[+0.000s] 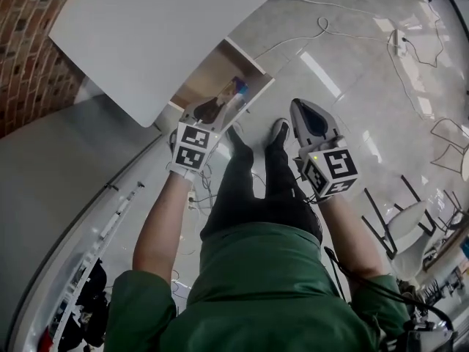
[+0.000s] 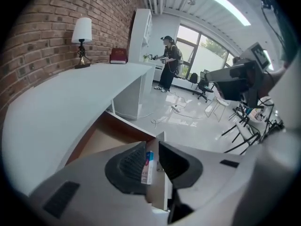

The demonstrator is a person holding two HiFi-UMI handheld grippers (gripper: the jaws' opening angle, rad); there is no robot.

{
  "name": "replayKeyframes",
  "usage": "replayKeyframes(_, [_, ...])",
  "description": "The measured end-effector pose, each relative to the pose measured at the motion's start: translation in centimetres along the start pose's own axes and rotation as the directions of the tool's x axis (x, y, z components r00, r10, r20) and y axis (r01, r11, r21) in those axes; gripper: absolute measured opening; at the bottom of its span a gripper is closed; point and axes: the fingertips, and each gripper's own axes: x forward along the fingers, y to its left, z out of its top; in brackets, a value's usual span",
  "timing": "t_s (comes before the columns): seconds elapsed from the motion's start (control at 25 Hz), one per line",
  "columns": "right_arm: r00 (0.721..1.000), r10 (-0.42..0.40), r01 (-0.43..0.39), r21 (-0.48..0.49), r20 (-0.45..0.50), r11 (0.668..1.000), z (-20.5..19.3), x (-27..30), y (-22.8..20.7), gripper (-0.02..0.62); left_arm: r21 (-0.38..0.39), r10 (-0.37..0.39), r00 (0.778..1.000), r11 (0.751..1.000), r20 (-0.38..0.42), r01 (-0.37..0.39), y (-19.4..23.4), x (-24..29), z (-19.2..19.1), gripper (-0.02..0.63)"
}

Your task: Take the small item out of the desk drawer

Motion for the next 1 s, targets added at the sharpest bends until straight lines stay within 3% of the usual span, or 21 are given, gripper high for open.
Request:
replayKeyframes(0.36, [0.999, 0.028, -0.027, 0.044, -0.039, 0.999, -1.9, 2.1, -1.2, 0.003, 0.044, -0.044, 0.993, 0.998, -0.109, 0.049, 0.6, 4.0, -2.6, 0.097])
replayKeyframes(1.0, [0.994, 0.015, -0.009, 0.057, -0.105, 0.998, -5.4, 3.4, -3.5, 0.003, -0.007, -0.068, 0.974, 0.998, -0.214, 0.068, 1.9, 10.0, -7.0, 0.097])
